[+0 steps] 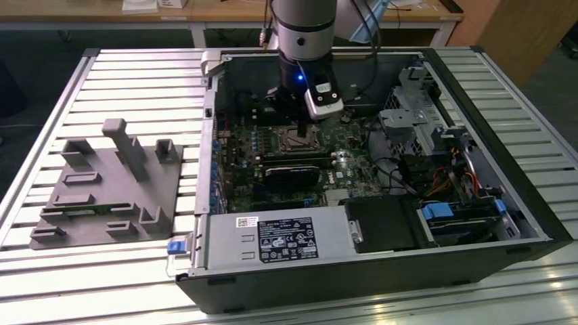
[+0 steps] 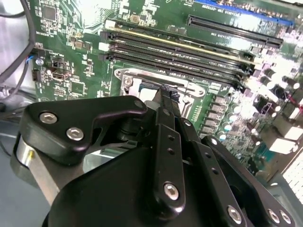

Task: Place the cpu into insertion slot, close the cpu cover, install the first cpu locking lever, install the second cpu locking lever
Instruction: 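Install the second cpu locking lever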

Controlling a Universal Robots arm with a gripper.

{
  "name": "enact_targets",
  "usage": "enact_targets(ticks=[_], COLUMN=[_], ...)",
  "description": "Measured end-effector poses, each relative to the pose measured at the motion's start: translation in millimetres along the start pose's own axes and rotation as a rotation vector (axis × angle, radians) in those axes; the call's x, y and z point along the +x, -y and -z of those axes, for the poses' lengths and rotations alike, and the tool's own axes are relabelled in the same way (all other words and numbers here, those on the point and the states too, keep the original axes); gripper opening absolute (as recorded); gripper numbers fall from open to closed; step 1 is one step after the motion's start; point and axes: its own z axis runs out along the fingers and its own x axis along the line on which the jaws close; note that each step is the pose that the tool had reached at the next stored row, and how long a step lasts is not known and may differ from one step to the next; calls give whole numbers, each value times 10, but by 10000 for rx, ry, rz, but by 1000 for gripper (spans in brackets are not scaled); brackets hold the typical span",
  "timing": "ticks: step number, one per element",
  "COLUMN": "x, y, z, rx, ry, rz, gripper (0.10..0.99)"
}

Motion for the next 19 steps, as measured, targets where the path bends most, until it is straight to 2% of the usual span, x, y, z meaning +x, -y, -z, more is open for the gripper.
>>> enact_targets(ticks=[12, 19], x=[26, 113], y=[68, 138], z=[-130, -224], rx=[-80, -193], ry=[-49, -89], rz=[975, 1333], gripper=[106, 106])
